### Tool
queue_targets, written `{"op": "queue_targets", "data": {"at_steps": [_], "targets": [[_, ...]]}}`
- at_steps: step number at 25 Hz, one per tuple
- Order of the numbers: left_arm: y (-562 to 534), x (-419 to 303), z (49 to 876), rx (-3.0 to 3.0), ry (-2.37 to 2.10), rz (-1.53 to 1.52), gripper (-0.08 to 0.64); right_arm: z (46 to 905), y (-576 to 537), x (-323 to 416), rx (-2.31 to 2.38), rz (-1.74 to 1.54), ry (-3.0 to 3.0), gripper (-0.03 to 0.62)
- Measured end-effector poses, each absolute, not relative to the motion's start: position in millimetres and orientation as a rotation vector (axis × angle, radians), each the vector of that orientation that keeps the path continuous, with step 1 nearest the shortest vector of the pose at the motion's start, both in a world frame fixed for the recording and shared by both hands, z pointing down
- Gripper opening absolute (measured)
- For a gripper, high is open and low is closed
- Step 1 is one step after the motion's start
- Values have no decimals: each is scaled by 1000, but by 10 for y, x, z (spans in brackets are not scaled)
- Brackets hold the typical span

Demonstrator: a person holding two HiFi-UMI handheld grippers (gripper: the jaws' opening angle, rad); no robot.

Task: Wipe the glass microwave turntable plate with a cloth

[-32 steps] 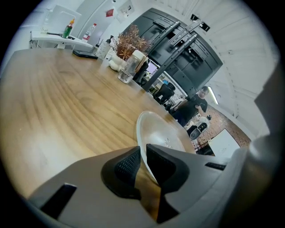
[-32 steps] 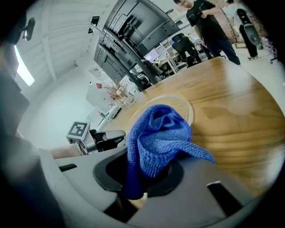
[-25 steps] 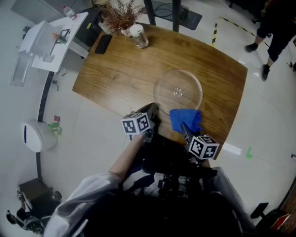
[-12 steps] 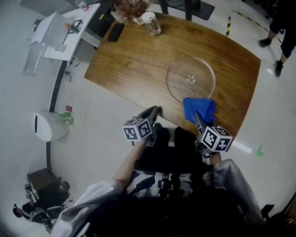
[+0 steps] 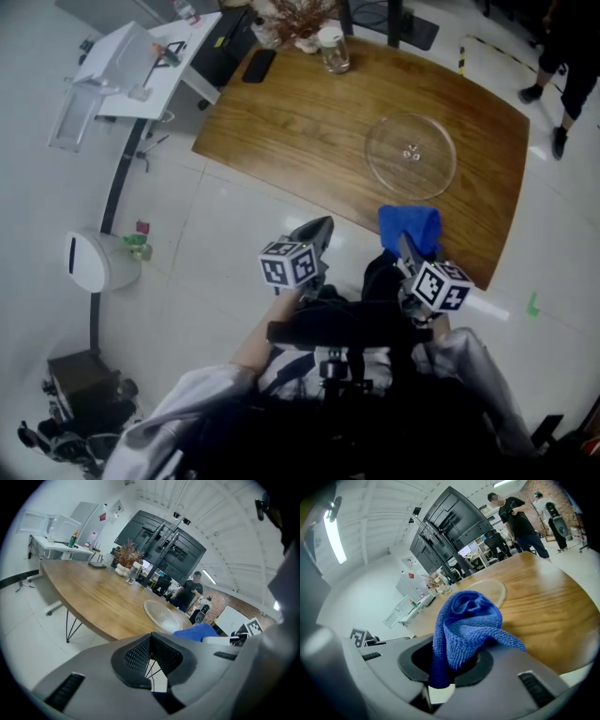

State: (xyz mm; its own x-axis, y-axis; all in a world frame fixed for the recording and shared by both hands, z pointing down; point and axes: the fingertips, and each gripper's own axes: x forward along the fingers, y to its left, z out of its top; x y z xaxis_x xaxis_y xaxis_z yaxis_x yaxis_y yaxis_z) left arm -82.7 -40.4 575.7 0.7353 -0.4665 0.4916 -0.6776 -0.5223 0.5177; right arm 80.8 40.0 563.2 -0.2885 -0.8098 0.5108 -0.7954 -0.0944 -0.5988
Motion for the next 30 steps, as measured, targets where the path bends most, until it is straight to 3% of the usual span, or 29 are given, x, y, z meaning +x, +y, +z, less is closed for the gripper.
{"op": "queue_targets", "data": {"at_steps": [7,10,30], "targets": [[-179,-2042,5831,2220,-941,369,-3,5619,719,-249,-1852,-1298,2169,84],[-98,-2252,5840,2236,-912,348,-3,5614,899,-547,-1865,-1270,2180,84],[671,-1592,5761,2415,-434,414,-3,5482,1949,-622,-2102,-1121,1901,81]]}}
